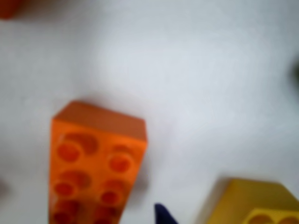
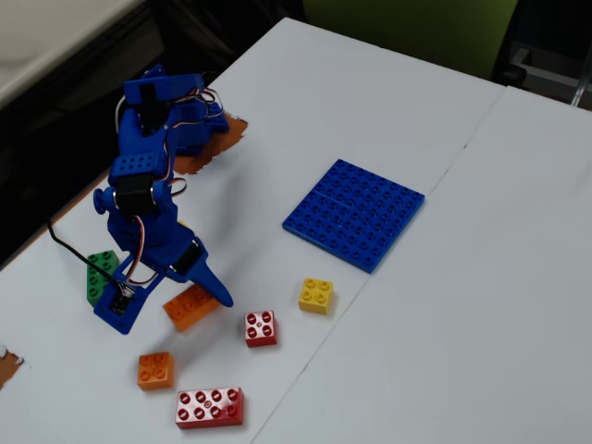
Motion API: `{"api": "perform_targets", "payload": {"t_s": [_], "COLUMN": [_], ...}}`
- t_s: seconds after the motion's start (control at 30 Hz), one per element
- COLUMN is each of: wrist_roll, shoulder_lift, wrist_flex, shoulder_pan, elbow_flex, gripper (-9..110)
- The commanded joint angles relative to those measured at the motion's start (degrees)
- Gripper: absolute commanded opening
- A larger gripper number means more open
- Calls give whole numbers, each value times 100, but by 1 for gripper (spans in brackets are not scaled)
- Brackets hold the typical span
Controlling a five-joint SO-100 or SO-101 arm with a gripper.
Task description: Pick up the 2x4 orange block and go up the 8x8 blue block.
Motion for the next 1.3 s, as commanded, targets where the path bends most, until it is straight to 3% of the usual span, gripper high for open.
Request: {"api": "perform_targets", "payload": {"t_s": [0.0, 0.1, 0.23, 0.6, 0.93, 1.27], "wrist_roll": [97, 545, 492, 483, 413, 457], "shoulder_lift": [9, 26, -18, -53, -149, -220], "wrist_flex": [-281, -422, -510, -316, -202, -176], "shoulder_pan": [-18, -18, -35, -70, -105, -202], "elbow_flex": [-264, -413, -413, -413, -413, -413], "gripper": [46, 48, 39, 34, 18, 15]}}
